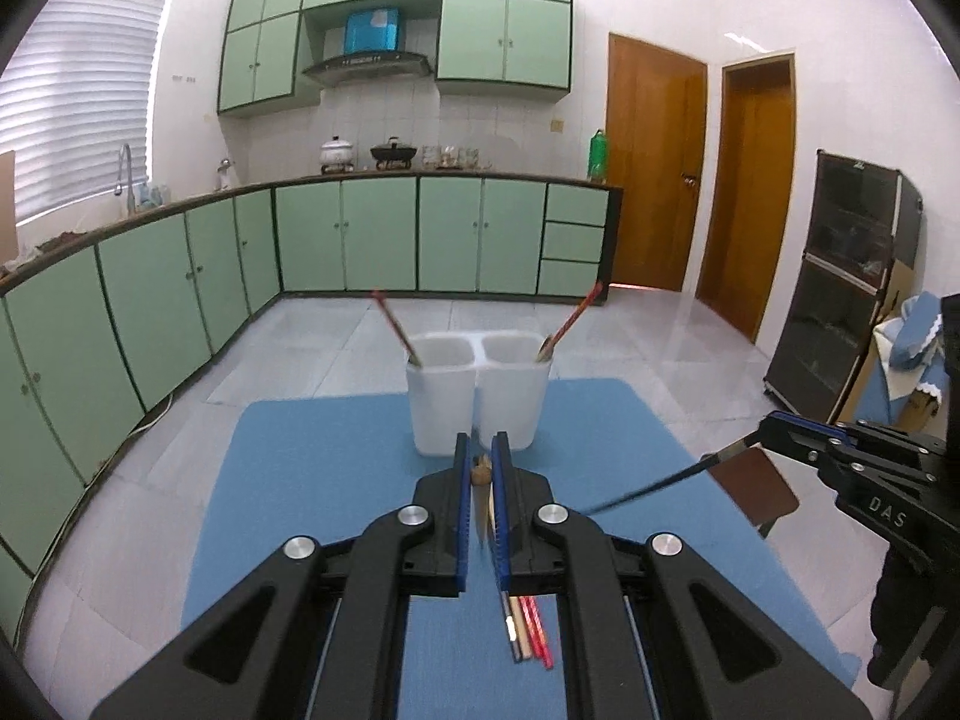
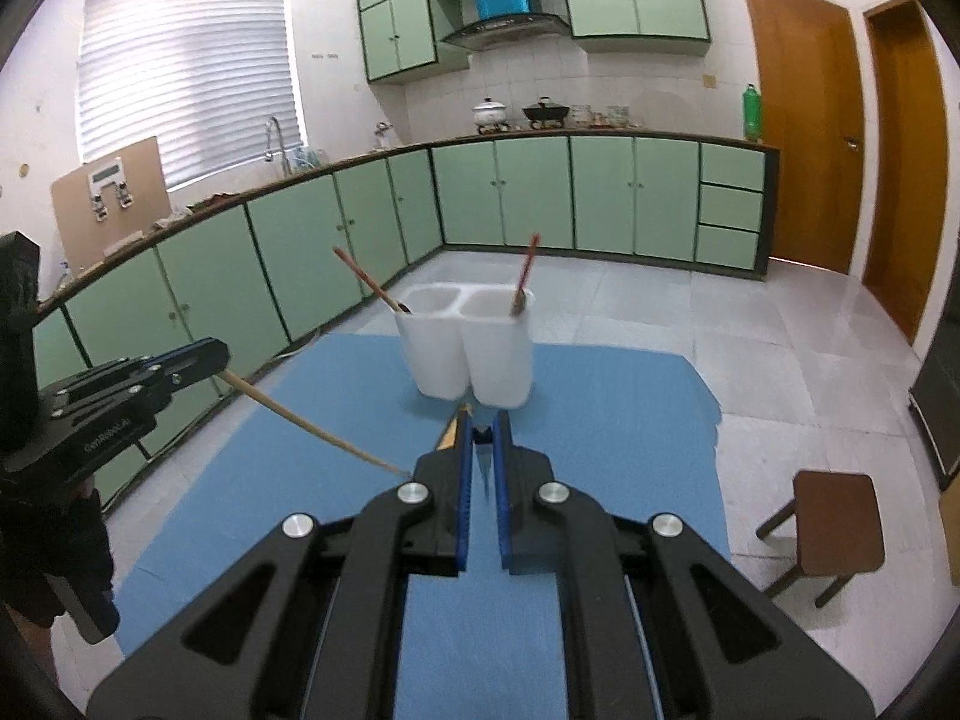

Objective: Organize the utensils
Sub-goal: 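Lift both chopsticks and lower them into the white holder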

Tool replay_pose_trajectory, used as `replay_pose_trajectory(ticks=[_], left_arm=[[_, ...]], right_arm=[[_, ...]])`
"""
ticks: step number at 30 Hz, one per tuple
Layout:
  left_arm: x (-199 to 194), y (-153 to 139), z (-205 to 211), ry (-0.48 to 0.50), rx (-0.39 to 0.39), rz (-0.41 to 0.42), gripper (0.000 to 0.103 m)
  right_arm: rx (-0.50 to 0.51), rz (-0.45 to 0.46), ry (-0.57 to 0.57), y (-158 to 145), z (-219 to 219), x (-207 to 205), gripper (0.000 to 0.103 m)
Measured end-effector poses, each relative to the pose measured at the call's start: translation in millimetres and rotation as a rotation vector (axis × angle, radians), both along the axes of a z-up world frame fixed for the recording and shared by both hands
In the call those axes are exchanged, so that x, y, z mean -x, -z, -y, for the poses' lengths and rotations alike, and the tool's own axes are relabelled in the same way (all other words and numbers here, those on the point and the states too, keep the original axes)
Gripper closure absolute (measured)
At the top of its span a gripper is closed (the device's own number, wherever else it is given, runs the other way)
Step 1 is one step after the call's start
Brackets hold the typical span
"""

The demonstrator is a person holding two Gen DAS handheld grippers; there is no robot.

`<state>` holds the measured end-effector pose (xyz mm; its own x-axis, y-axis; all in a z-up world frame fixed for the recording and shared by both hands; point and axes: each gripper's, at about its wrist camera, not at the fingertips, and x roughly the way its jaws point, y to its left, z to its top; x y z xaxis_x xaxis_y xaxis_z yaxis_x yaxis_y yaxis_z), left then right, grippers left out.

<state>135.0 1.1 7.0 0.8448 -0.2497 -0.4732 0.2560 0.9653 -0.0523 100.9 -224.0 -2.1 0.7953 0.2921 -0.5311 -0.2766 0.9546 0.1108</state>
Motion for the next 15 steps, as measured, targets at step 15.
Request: replay_pose_trajectory(ticks=[15], left_arm=[[-31,-55,14,0.087,0.002,0.095,0.096]], right_arm=[[-0.015,0.048,-0.117,-87,-16,-49,0.097]])
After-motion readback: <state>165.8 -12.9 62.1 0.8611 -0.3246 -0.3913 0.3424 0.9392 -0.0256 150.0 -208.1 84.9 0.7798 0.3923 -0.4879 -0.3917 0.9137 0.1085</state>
